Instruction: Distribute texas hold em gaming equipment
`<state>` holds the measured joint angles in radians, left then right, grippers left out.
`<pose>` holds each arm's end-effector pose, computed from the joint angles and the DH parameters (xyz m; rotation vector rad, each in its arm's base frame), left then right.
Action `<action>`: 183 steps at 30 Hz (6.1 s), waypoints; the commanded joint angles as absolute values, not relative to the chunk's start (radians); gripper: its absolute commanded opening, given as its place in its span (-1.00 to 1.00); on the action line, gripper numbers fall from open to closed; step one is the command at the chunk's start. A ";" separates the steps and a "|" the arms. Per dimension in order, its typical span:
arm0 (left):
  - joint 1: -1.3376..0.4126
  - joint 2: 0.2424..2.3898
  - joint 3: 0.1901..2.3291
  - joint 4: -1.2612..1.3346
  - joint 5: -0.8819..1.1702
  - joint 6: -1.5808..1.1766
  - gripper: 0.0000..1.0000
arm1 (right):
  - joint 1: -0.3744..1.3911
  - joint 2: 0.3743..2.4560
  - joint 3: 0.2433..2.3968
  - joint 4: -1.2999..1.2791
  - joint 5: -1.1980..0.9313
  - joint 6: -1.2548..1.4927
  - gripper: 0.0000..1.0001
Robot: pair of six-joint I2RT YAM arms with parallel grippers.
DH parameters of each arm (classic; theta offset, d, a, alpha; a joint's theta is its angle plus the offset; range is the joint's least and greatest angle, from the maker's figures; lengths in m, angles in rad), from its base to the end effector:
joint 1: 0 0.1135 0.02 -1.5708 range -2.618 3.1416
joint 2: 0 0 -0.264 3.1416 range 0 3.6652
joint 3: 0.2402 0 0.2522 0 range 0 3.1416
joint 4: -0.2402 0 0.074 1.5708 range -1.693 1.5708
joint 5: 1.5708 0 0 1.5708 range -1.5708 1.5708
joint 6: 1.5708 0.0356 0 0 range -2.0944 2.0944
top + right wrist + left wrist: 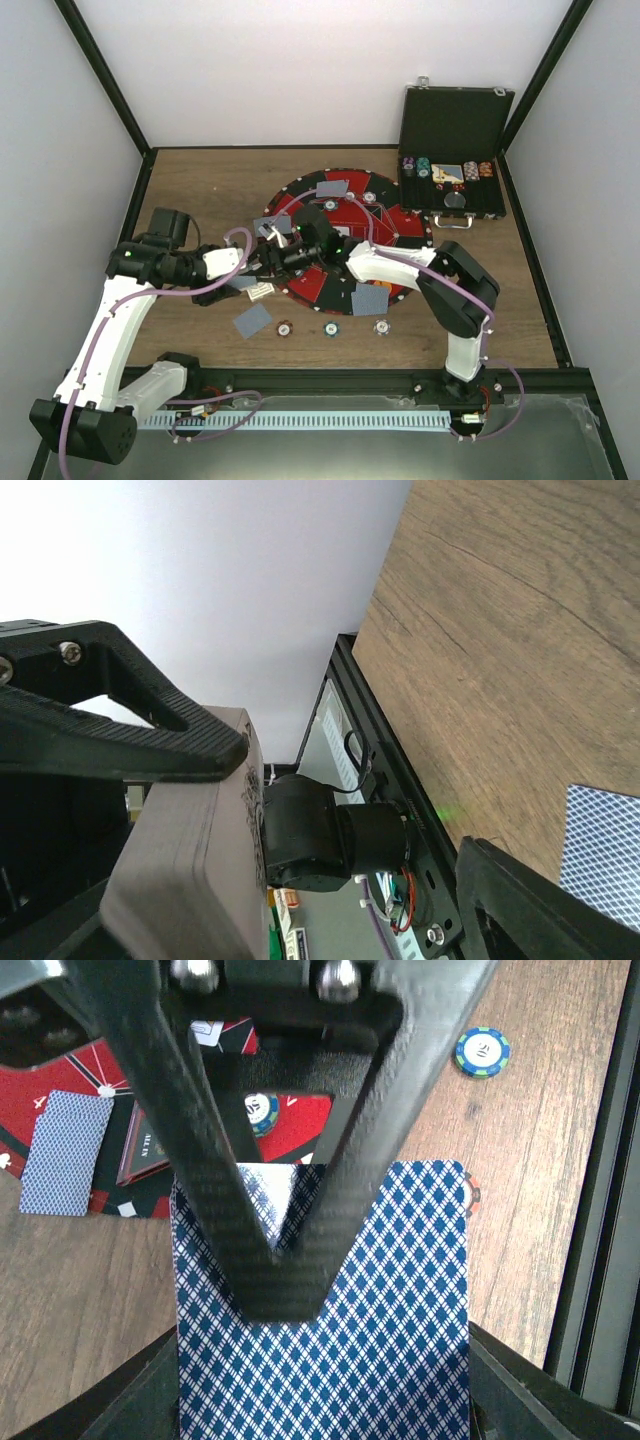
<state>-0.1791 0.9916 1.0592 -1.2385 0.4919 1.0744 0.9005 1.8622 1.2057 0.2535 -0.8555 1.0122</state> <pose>0.1514 -0.0445 0.3138 1.6024 1.9913 -0.3537 0.2374 0.3427 0.2262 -0.5818 2.4115 1.9067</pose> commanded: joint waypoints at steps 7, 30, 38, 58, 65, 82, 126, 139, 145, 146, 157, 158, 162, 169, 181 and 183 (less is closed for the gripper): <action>-0.176 0.979 1.078 -1.239 0.525 1.084 -0.90 | 0.862 1.762 1.159 0.229 -0.830 0.995 0.33; -0.176 0.976 1.086 -1.242 0.538 1.083 -0.91 | 0.878 1.892 1.199 0.286 -0.866 1.045 0.29; -0.176 0.977 1.087 -1.243 0.544 1.085 -0.92 | 0.856 1.823 1.155 0.245 -0.854 1.010 0.12; -0.176 0.982 1.075 -1.236 0.532 1.091 -0.91 | 0.847 1.667 1.128 0.215 -0.866 0.989 -0.27; -0.176 0.976 1.068 -1.237 0.524 1.093 -0.91 | 0.845 1.638 1.119 0.149 -0.842 0.957 -0.56; -0.176 0.987 1.057 -1.232 0.508 1.093 -0.91 | 0.688 1.525 1.312 -0.429 -0.567 0.531 -0.99; -0.176 0.972 1.052 -1.228 0.506 1.089 -0.92 | 0.850 1.812 1.053 -0.418 0.673 -0.229 0.59; -0.176 0.956 1.065 -1.245 0.510 1.086 -0.91 | 0.798 1.769 1.219 -0.584 0.462 0.248 0.63; -0.176 0.954 1.064 -1.245 0.508 1.088 -0.91 | 0.750 1.734 1.198 -0.551 0.108 0.483 0.16; -0.176 0.954 1.063 -1.246 0.507 1.088 -0.91 | 0.743 1.734 1.186 -0.539 0.067 0.511 0.07; -0.176 0.950 1.060 -1.243 0.501 1.089 -0.91 | 0.650 1.772 1.050 -0.410 -0.099 0.622 -0.55; -0.176 0.948 1.059 -1.244 0.499 1.091 -0.91 | 0.639 1.779 1.048 -0.409 -0.095 0.621 -0.56; -0.176 0.949 1.060 -1.242 0.498 1.091 -0.91 | 0.607 1.809 1.057 -0.400 -0.072 0.606 -0.56; -0.176 0.955 1.063 -1.239 0.497 1.092 -0.91 | 0.563 1.870 1.117 -0.411 -0.022 0.575 -0.56; -0.176 0.976 1.067 -1.231 0.497 1.094 -0.91 | 0.551 1.903 1.207 -0.485 0.072 0.528 -0.60; -0.176 0.977 1.070 -1.232 0.500 1.094 -0.91 | 0.551 1.860 1.204 -0.490 0.033 0.529 -0.58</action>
